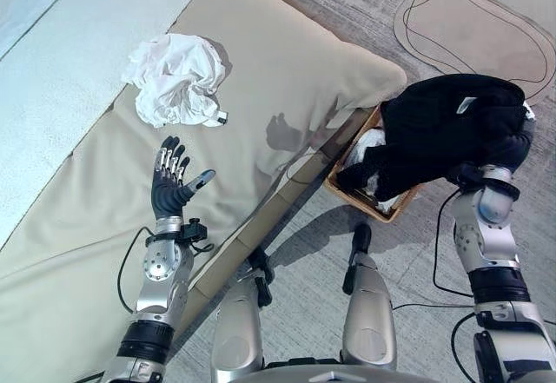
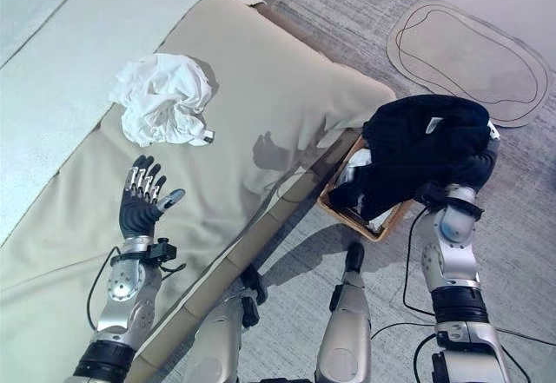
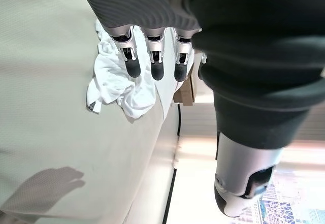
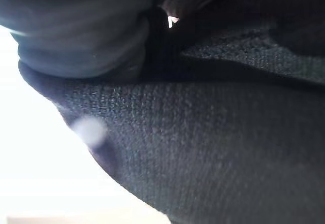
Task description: Pick up clothes into the bucket
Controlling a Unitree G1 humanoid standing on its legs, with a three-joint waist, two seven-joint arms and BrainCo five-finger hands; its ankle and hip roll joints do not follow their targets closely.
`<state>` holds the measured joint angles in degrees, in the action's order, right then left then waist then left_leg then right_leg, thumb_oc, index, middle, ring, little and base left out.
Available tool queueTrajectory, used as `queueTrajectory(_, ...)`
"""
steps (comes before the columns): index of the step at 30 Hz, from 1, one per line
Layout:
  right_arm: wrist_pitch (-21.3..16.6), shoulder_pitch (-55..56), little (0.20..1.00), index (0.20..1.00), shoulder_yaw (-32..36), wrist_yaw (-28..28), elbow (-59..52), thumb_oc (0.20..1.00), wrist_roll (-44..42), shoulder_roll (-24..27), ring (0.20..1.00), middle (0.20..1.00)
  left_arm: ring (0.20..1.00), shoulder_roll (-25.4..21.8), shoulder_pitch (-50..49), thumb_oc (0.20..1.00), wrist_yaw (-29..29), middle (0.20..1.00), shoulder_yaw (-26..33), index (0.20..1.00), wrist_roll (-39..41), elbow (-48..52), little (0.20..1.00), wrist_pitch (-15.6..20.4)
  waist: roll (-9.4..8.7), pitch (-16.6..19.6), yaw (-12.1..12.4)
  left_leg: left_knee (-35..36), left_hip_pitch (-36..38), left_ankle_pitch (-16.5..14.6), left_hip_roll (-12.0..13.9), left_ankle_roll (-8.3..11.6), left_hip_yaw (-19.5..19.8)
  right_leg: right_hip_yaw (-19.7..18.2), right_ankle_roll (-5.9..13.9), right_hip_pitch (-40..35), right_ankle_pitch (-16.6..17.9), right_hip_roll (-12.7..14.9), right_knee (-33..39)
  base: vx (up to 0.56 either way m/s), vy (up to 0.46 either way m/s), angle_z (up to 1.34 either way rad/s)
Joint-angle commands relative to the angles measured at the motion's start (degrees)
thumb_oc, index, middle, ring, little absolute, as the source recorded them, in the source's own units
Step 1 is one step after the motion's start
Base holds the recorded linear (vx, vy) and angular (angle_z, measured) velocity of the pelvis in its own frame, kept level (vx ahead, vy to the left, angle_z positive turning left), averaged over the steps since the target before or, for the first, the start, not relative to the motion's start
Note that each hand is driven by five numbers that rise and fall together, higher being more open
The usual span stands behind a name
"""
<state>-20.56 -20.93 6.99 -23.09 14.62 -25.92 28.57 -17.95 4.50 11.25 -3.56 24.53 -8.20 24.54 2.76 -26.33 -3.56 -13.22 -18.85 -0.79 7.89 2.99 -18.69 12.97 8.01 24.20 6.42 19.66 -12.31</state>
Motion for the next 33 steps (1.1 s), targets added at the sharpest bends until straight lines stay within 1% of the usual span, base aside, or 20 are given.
queueTrajectory(1,-5.07,-4.15,0.200,0.200,1.87,-0.90,-1.21,0.200,2.92,3.49,0.200,0.200,1.000,-1.29,-0.71,1.000,0.19,1.000,0.13,1.000,2.00,4.94,1.000,4.52,-0.58,3.27,0.29,-1.99,-3.15,-0.03,1.52,2.00,5.15,-0.98,1.51,2.39,-2.29,1.66,-5.33,-0.05,-0.028,0.03)
queueTrajectory(2,-4.99,-5.74,0.200,0.200,1.33,-2.11,1.41,0.200,3.25,4.17,0.200,0.200,1.000,-1.61,-0.70,1.000,0.03,1.000,-0.26,1.000,2.53,6.45,1.000,4.86,0.23,2.24,0.50,-2.53,-4.47,0.04,1.51,2.03,5.27,-1.43,1.53,4.02,-2.29,1.70,-6.02,-0.04,-0.013,0.04)
queueTrajectory(3,-5.06,-5.89,0.200,0.200,1.26,-2.11,1.56,0.200,3.22,4.24,0.200,0.200,1.000,-1.57,-0.68,1.000,0.02,1.000,-0.22,1.000,2.54,6.47,1.000,4.84,0.25,2.29,0.50,-2.60,-4.60,0.02,1.52,2.03,5.26,-1.48,1.53,4.19,-2.30,1.69,-6.09,-0.07,-0.038,0.04)
queueTrajectory(4,-4.74,-7.46,0.200,0.200,0.89,-3.41,3.69,0.200,3.48,4.85,0.200,0.200,1.000,-1.64,-0.64,1.000,-0.01,1.000,-0.52,1.000,3.57,7.36,1.000,5.24,0.82,1.76,0.64,-3.28,-5.92,-0.03,1.60,2.10,5.28,-1.83,1.51,5.27,-2.46,1.61,-6.38,-0.03,-0.026,0.04)
queueTrajectory(5,-4.80,-7.63,0.200,0.200,0.81,-3.41,3.83,0.200,3.46,4.91,0.200,0.200,1.000,-1.61,-0.59,1.000,-0.04,1.000,-0.46,1.000,3.60,7.35,1.000,5.24,0.86,1.85,0.63,-3.43,-6.15,-0.10,1.65,2.10,5.28,-1.87,1.49,5.48,-2.48,1.59,-6.46,-0.07,-0.032,0.03)
queueTrajectory(6,-4.38,-10.35,0.200,0.200,-0.11,-4.76,6.65,0.200,3.32,5.80,0.200,0.200,1.000,-1.71,-0.47,1.000,0.00,1.000,-0.94,1.000,4.99,9.57,1.000,5.65,1.52,0.82,0.88,-4.78,-7.71,-0.40,1.67,1.99,5.41,-2.72,1.31,7.12,-2.68,1.34,-7.27,-0.05,-0.007,0.02)
queueTrajectory(7,-4.46,-10.60,0.200,0.200,-0.25,-4.75,6.87,0.200,3.27,5.89,0.200,0.200,1.000,-1.65,-0.44,1.000,-0.03,1.000,-0.83,1.000,5.02,9.61,1.000,5.62,1.56,0.89,0.87,-5.00,-7.96,-0.51,1.73,1.99,5.38,-2.81,1.30,7.40,-2.73,1.31,-7.43,-0.09,-0.010,-0.06)
queueTrajectory(8,-3.81,-13.61,0.200,0.200,-1.40,-5.53,8.87,0.200,3.46,7.16,0.200,0.200,1.000,-1.65,-0.71,1.000,-0.33,1.000,-1.41,1.000,6.53,11.69,1.000,5.80,1.92,-0.25,0.97,-6.68,-9.53,-1.05,2.07,1.83,5.27,-3.81,1.08,9.39,-2.90,1.10,-8.88,-0.05,-0.004,-0.06)
queueTrajectory(9,-3.82,-13.64,0.200,0.200,-1.43,-5.53,8.90,0.200,3.45,7.17,0.200,0.200,1.000,-1.64,-0.71,1.000,-0.33,1.000,-1.40,1.000,6.53,11.70,1.000,5.80,1.92,-0.23,0.97,-6.72,-9.59,-1.07,2.08,1.83,5.26,-3.84,1.08,9.46,-2.91,1.09,-8.91,-0.10,-0.006,-0.06)
queueTrajectory(10,-3.16,-16.53,0.200,0.200,-2.41,-6.42,11.08,0.200,3.70,8.98,0.200,0.200,1.000,-1.69,-0.94,1.000,-0.25,1.000,-1.81,1.000,6.81,14.17,1.000,5.88,2.35,-1.48,1.05,-8.70,-11.68,-1.79,2.23,1.69,5.28,-4.79,0.85,11.92,-3.20,1.02,-10.68,-0.08,-0.003,-0.01)
queueTrajectory(12,-2.86,-17.92,0.200,0.200,-3.08,-6.64,11.96,0.200,3.98,9.47,0.200,0.200,1.000,-1.51,-1.06,1.000,-0.05,1.000,-1.98,1.000,6.84,14.78,1.000,5.82,2.48,-1.97,0.99,-9.67,-12.82,-2.07,2.48,1.65,5.08,-5.30,0.74,13.32,-3.34,1.05,-11.66,-0.04,-0.002,-0.01)
queueTrajectory(13,-2.36,-20.01,0.200,0.200,-4.01,-7.01,13.77,0.200,4.18,10.67,0.200,0.200,1.000,-1.71,-1.02,1.000,-0.03,1.000,-2.60,1.000,6.78,16.72,1.000,6.04,3.01,-2.83,1.19,-11.58,-14.02,-4.00,2.74,2.16,5.55,-6.29,1.13,14.88,-5.25,0.91,-13.94,0.00,0.000,0.00)
queueTrajectory(15,-2.14,-21.64,0.200,0.200,-4.97,-7.38,14.74,0.200,4.48,11.21,0.200,0.200,1.000,-1.66,-0.98,1.000,0.39,1.000,-2.83,1.000,6.74,17.82,1.000,6.27,3.39,-3.42,1.17,-13.20,-15.98,-4.49,2.85,2.12,5.53,-7.16,0.82,17.16,-5.75,0.63,-15.49,-0.02,0.005,-0.01)
queueTrajectory(18,-1.83,-23.52,0.200,0.200,-5.88,-7.93,17.12,0.200,4.38,11.60,0.200,0.200,1.000,-1.81,-0.94,1.000,0.80,1.000,-3.53,1.000,6.91,18.55,1.000,6.43,4.12,-3.45,1.24,-15.62,-18.89,-5.48,3.18,2.17,5.29,-8.32,0.53,20.63,-6.77,0.69,-17.91,-0.03,0.013,-0.04)
queueTrajectory(20,-1.68,-25.69,0.200,0.200,-6.55,-8.61,20.15,0.200,3.79,11.81,0.200,0.200,1.000,-1.90,-1.04,1.000,0.99,1.000,-4.11,1.000,7.28,18.75,1.000,6.78,5.00,-3.46,1.48,-17.09,-21.06,-6.09,3.06,2.09,5.14,-9.22,0.37,23.61,-7.26,0.70,-19.97,-0.03,0.044,-0.08)
queueTrajectory(25,-0.69,-29.58,0.200,0.200,-8.21,-9.50,26.09,0.200,3.23,12.88,0.200,0.200,1.000,-1.93,-0.78,1.000,1.50,1.000,-5.00,1.000,8.23,20.57,1.000,7.25,6.45,-3.46,1.75,-19.84,-25.36,-6.88,2.92,1.95,4.52,-10.92,0.09,28.71,-8.05,0.79,-22.82,-0.02,0.028,-0.07)
queueTrajectory(30,0.08,-33.97,0.200,0.200,-9.21,-9.50,34.31,0.200,0.28,14.03,0.200,0.200,1.000,-2.09,0.25,1.000,1.91,1.000,-6.00,1.000,9.23,21.54,1.000,7.41,7.92,-3.46,2.14,-21.25,-27.82,-7.40,2.64,1.75,4.32,-12.35,-0.22,32.14,-8.92,0.83,-25.03,0.01,0.019,-0.06)
queueTrajectory(33,0.74,-35.87,0.200,0.200,-10.33,-9.01,38.02,0.200,-0.62,15.00,0.200,0.200,1.000,-2.20,0.78,1.000,2.33,1.000,-6.36,1.000,9.37,21.52,1.000,7.42,8.26,-3.46,2.16,-21.60,-28.50,-7.61,2.58,1.67,4.06,-12.93,-0.31,33.20,-9.18,0.74,-25.61,0.00,0.006,0.01)
